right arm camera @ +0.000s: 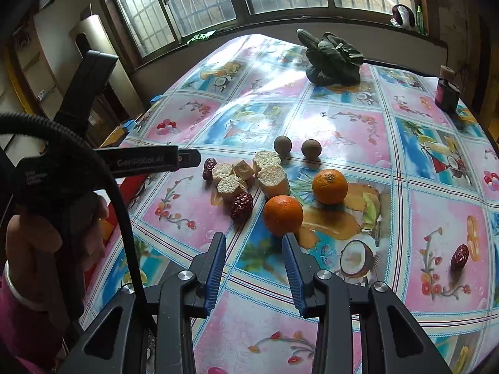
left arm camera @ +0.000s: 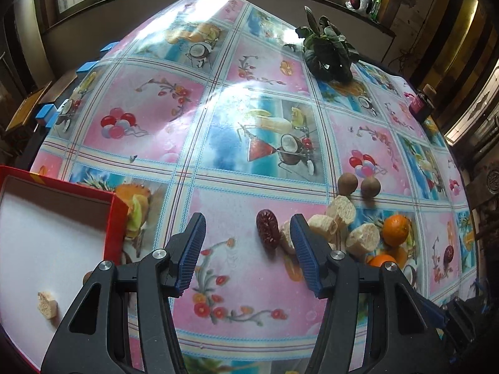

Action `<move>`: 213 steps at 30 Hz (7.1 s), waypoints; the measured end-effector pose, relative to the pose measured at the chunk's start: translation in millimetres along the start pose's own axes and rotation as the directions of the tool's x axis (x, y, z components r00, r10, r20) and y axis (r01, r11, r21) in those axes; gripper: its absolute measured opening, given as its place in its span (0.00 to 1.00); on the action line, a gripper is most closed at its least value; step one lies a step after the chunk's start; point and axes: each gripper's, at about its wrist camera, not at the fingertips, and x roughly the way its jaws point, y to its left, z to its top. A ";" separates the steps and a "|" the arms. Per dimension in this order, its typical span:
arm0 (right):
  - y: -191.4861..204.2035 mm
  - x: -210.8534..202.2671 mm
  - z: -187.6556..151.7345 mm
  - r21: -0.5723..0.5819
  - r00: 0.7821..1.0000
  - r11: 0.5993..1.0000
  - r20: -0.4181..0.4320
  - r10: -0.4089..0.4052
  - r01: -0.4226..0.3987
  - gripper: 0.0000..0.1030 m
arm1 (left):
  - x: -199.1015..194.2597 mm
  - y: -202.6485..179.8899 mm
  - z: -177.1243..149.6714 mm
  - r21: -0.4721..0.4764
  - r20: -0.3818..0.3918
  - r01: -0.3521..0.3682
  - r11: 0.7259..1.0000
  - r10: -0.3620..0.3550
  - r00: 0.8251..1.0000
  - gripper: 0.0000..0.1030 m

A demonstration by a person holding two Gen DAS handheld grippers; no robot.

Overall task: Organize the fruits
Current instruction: 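Move both open grippers from the red tray back to the fruit pile, then grasp a red date with the left gripper while the right grasps another red date, then carry both red dates into the red tray and open both grippers, then move both open grippers from the red tray back to the fruit pile, then grasp a white bread slice with the left gripper while the right grasps an orange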

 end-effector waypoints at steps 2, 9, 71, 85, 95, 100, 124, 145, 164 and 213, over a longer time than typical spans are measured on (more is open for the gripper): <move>-2.6 0.8 -1.0 0.006 1.000 1.000 -0.004 0.006 -0.006 0.35 | 9.4 -2.7 5.6 -0.001 -0.012 -0.012 1.000 0.012 1.000 0.55; -3.8 4.8 0.5 0.002 1.000 1.000 -0.012 0.026 -0.026 0.36 | 15.2 15.2 -2.3 0.027 -0.049 -0.061 0.998 0.062 0.997 0.57; 74.7 12.1 -11.4 -0.133 1.000 0.991 0.002 0.009 -0.008 0.19 | -79.2 53.5 -87.1 0.116 0.101 -0.086 0.990 0.074 0.992 0.15; 126.3 17.8 -11.5 -0.189 0.999 0.981 -0.001 0.040 -0.040 0.19 | -104.7 95.2 -98.9 0.044 0.160 -0.141 0.989 0.132 0.978 0.15; 161.7 30.3 -3.4 -0.250 0.996 0.965 -0.021 0.081 -0.084 0.19 | -110.1 141.9 -98.3 -0.044 0.162 -0.180 0.983 0.184 0.969 0.15; 156.3 30.3 3.1 -0.243 0.997 0.967 -0.013 0.077 -0.078 0.19 | -112.8 160.9 -99.8 -0.084 0.162 -0.180 0.980 0.192 0.968 0.15; 150.5 46.9 -40.6 -0.343 0.988 0.937 -0.152 0.014 -0.066 0.29 | -102.3 187.8 -98.7 -0.148 0.127 -0.159 0.976 0.179 0.976 0.15; 238.8 95.4 6.9 -0.408 0.963 0.877 -0.191 0.188 -0.252 0.29 | -86.2 218.6 -102.3 -0.195 0.072 -0.204 0.959 0.222 0.972 0.15; 225.5 79.3 3.9 -0.395 0.963 0.879 -0.147 0.225 -0.266 0.41 | -93.8 200.4 -100.9 -0.189 0.087 -0.232 0.954 0.251 0.964 0.55; -8.0 -6.7 -22.5 -0.011 1.000 1.000 0.003 0.025 -0.025 0.46 | 14.8 -53.8 -40.9 0.244 -0.008 0.042 0.969 -0.041 0.999 0.62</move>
